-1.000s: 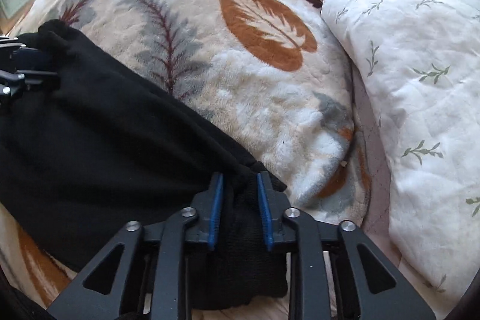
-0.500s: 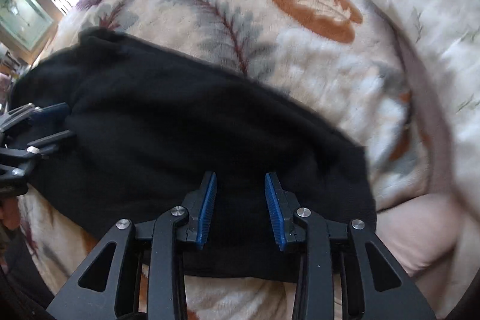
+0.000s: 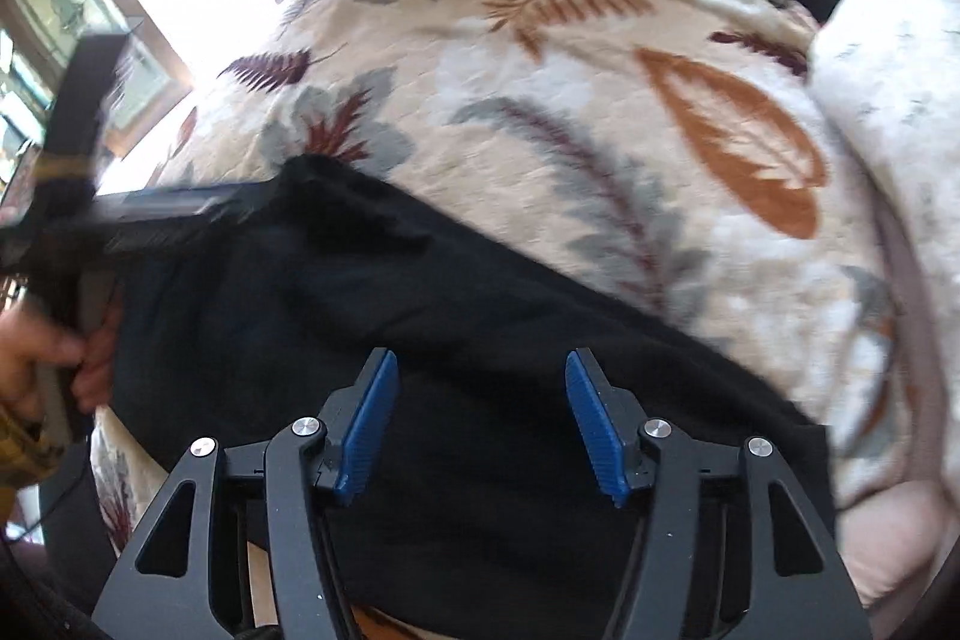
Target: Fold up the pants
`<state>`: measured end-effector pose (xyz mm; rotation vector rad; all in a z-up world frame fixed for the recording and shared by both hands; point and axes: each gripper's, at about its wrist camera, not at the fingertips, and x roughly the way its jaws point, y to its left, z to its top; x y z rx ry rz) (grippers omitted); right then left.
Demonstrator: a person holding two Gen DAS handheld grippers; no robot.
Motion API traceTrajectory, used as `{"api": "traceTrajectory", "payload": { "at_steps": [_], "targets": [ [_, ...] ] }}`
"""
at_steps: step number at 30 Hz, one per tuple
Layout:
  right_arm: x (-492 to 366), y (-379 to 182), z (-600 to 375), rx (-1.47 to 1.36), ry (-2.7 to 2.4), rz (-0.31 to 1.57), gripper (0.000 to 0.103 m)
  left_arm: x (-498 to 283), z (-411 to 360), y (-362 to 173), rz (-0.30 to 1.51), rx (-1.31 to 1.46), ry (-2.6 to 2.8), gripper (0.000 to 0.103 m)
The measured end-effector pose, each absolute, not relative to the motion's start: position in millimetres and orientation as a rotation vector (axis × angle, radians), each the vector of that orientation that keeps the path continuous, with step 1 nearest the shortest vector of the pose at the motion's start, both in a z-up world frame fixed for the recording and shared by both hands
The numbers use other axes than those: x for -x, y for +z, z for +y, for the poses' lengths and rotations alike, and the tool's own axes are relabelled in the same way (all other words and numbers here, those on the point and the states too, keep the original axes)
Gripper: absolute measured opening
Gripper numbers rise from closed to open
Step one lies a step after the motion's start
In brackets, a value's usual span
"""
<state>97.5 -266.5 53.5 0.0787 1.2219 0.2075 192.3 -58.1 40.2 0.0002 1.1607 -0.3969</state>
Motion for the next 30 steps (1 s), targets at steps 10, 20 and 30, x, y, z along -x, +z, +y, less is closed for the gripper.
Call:
{"api": "traceTrajectory", "payload": {
  "at_steps": [10, 20, 30],
  "targets": [
    [-101, 30, -247, 0.083, 0.203, 1.251, 0.067, -204, -58, 41, 1.169, -0.003, -0.387, 0.065],
    [-61, 52, -247, -0.094, 0.219, 1.272, 0.067, -94, -19, 65, 1.099, -0.119, -0.400, 0.066],
    [-39, 44, -229, -0.056, 0.168, 1.248, 0.069, -77, -2, 53, 1.097, -0.150, -0.319, 0.066]
  ]
}}
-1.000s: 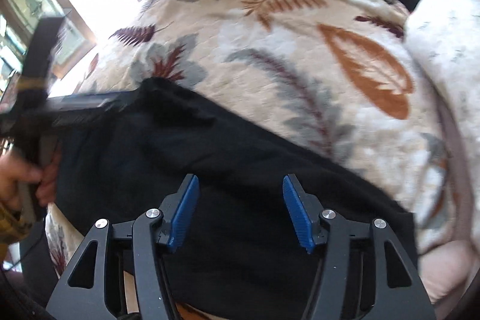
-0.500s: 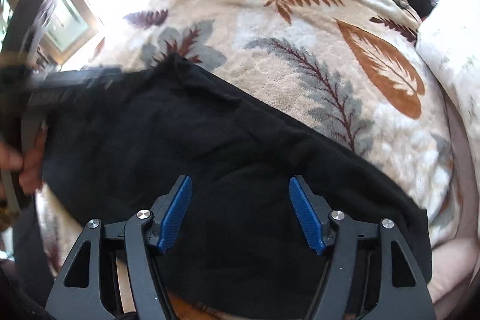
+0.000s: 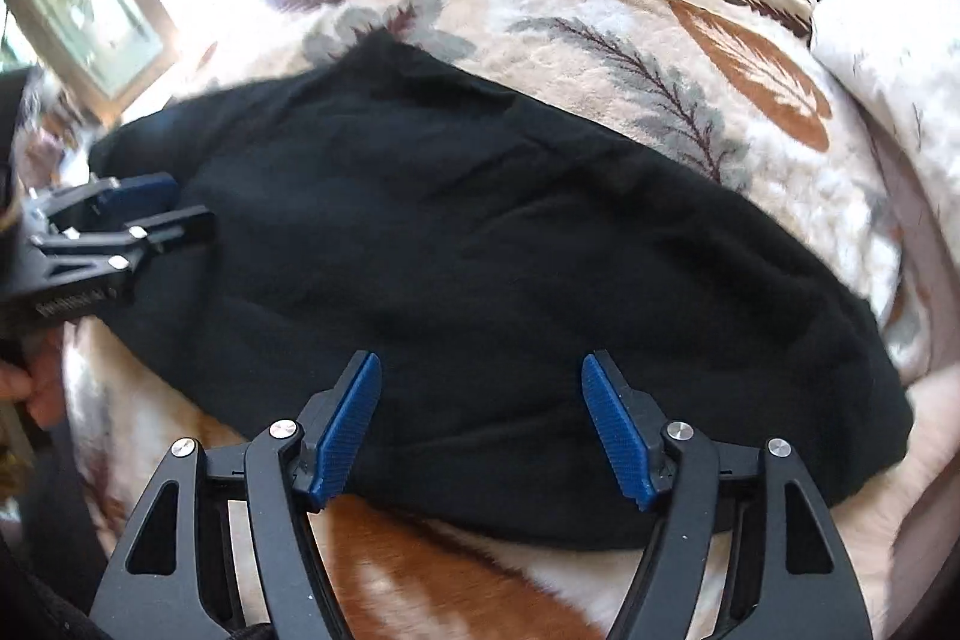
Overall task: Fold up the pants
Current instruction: 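Smooth the folded black pants with both open grippers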
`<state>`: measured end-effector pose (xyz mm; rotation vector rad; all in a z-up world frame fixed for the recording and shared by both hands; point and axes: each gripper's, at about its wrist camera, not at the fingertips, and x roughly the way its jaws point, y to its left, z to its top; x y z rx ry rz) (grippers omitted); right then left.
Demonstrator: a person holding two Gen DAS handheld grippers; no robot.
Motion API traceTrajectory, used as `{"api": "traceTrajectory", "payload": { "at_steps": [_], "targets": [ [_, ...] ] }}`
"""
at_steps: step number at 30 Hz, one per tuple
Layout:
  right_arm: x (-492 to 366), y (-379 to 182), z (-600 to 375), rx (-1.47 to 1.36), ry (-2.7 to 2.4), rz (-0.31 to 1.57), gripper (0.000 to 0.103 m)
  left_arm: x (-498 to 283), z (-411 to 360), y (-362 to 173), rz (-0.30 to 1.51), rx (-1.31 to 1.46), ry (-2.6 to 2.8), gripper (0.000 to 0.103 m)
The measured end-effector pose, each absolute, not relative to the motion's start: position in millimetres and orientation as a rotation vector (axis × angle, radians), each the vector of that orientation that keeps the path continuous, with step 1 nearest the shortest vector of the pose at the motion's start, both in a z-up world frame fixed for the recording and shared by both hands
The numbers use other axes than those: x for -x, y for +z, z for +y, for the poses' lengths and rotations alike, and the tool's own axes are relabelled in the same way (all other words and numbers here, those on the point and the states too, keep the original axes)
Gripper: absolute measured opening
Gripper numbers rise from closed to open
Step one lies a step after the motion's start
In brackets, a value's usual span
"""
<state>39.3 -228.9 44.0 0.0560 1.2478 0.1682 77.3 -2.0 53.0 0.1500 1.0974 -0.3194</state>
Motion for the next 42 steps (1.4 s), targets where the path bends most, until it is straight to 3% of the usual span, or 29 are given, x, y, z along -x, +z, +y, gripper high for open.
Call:
{"api": "traceTrajectory", "payload": {
  "at_steps": [6, 11, 15, 23, 26, 28, 30, 33, 42],
  "targets": [
    [-26, 57, -219, -0.095, 0.145, 1.187, 0.069, -70, 37, 69, 1.053, -0.144, -0.214, 0.066],
    [-31, 37, -213, -0.054, 0.118, 1.214, 0.069, -96, 82, 49, 1.093, -0.063, -0.149, 0.066],
    [-33, 25, -202, 0.048, 0.154, 1.214, 0.083, -104, 72, 45, 1.087, -0.120, -0.146, 0.074],
    [-29, 50, -231, -0.010, 0.142, 1.228, 0.078, -73, 56, 56, 1.073, -0.179, -0.181, 0.076],
    [-27, 24, -241, -0.017, 0.104, 1.312, 0.082, -63, 53, 39, 1.077, -0.226, -0.181, 0.077],
    [-23, 25, -237, 0.035, 0.126, 1.264, 0.086, -62, 52, 40, 1.062, -0.225, -0.170, 0.077],
    [-28, 27, -238, 0.029, 0.139, 1.300, 0.086, -66, 52, 45, 1.081, -0.203, -0.164, 0.077],
    [-41, 44, -262, -0.081, 0.180, 1.350, 0.073, -67, 43, 56, 1.072, -0.191, -0.172, 0.077],
    [-60, 85, -385, -0.184, -0.030, 1.410, 0.076, -58, -40, 66, 1.061, -0.199, -0.382, 0.077]
  ]
}}
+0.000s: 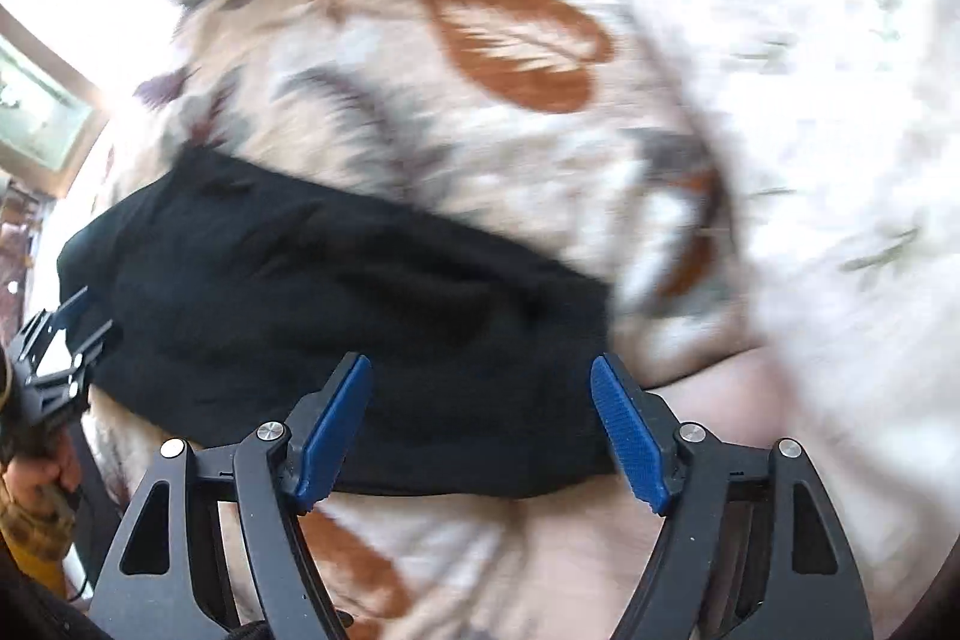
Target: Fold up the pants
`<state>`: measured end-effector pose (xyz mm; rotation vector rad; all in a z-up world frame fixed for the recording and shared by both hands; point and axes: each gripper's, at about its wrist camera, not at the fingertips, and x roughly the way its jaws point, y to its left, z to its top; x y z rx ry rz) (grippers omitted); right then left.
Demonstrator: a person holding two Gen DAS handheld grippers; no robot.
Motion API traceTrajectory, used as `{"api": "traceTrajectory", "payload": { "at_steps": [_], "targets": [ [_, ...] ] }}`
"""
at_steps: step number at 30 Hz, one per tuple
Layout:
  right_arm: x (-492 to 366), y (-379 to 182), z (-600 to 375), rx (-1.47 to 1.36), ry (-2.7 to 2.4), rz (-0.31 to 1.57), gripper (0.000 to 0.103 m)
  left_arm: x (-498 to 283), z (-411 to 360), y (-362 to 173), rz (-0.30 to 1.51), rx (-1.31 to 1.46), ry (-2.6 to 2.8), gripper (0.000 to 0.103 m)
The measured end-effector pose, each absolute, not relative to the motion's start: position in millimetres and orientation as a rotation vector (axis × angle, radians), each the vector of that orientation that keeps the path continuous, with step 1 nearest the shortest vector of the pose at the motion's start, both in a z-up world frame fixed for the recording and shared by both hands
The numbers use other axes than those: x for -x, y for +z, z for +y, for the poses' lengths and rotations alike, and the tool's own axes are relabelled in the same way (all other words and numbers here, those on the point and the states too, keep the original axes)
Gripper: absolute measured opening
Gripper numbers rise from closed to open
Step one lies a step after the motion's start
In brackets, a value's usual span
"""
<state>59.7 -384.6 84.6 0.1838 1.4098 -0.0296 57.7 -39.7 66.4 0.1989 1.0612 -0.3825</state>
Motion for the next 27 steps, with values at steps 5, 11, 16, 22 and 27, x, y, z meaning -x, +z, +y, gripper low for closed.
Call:
{"api": "traceTrajectory", "payload": {
  "at_steps": [5, 11, 16, 22, 27],
  "targets": [
    [-67, 60, -399, -0.198, -0.039, 1.471, 0.076, -53, -107, 66, 1.048, -0.266, -0.526, 0.077],
    [-78, 33, -380, -0.069, -0.005, 1.555, 0.075, -60, -153, 49, 1.075, -0.327, -0.599, 0.077],
    [-82, 5, -390, -0.154, 0.025, 1.644, 0.073, -59, -155, 31, 1.082, -0.314, -0.593, 0.081],
    [-75, 12, -412, -0.378, 0.096, 1.610, 0.024, -62, -158, 45, 1.075, -0.275, -0.589, 0.077],
    [-67, 24, -404, -0.311, 0.097, 1.578, 0.018, -69, -170, 25, 1.099, -0.314, -0.568, 0.077]
  ]
}}
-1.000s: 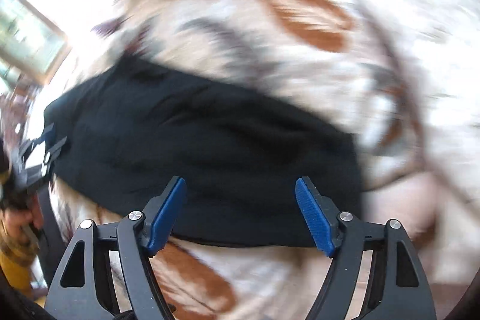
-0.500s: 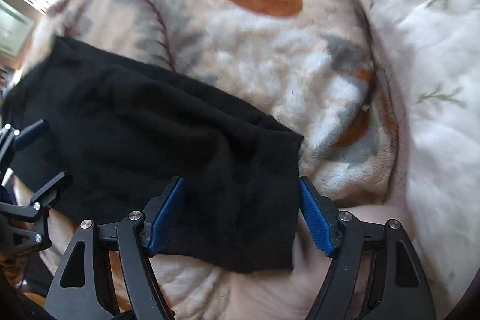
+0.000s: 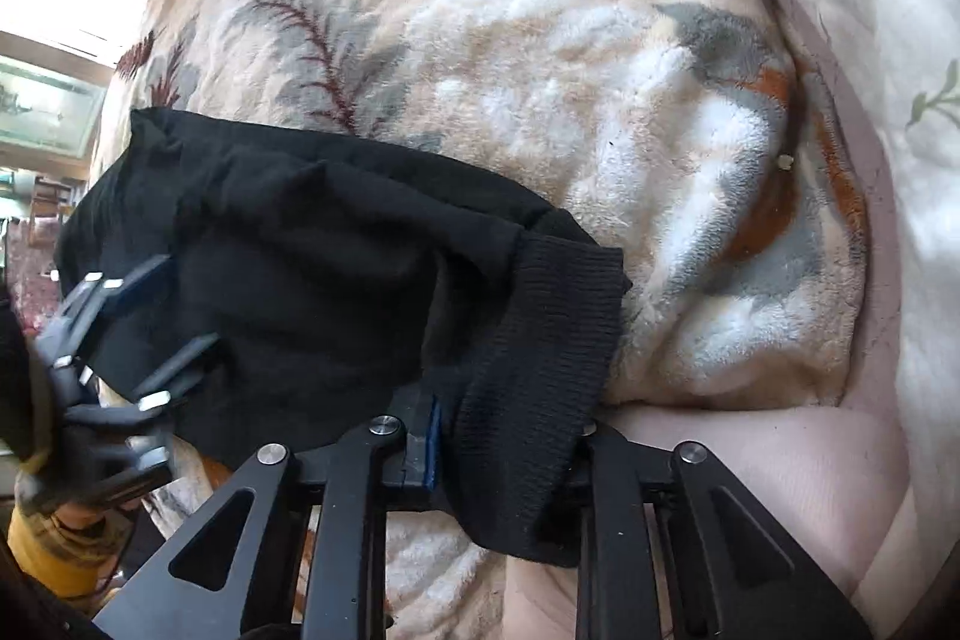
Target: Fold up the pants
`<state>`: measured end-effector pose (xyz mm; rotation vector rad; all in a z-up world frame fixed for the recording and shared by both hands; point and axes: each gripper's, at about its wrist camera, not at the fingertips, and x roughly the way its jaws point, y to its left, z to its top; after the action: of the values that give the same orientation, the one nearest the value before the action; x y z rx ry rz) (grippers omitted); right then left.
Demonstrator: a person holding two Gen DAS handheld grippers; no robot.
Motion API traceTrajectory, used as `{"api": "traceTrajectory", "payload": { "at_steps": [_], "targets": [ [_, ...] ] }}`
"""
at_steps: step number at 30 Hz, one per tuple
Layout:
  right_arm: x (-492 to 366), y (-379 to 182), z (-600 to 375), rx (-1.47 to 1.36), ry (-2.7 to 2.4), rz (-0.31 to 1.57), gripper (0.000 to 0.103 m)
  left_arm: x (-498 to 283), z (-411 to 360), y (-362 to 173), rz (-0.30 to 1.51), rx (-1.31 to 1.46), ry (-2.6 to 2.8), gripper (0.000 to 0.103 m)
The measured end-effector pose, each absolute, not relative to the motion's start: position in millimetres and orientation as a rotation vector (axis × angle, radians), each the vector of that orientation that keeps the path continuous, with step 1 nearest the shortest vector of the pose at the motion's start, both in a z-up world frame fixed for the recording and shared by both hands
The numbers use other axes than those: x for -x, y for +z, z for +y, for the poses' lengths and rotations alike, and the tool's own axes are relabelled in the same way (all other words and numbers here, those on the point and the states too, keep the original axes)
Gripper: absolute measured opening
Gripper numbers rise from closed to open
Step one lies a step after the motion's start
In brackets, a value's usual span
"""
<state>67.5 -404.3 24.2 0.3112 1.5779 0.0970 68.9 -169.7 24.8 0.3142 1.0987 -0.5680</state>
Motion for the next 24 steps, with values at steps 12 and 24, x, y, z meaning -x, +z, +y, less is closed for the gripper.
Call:
{"api": "traceTrajectory", "payload": {
  "at_steps": [12, 24],
  "targets": [
    [-59, 59, -384, -0.262, 0.060, 1.476, 0.016, -74, -146, 30, 1.098, -0.266, -0.509, 0.058],
    [-64, 97, -343, -0.213, 0.104, 1.346, 0.016, -82, -105, 51, 1.136, -0.074, -0.475, 0.057]
  ]
}}
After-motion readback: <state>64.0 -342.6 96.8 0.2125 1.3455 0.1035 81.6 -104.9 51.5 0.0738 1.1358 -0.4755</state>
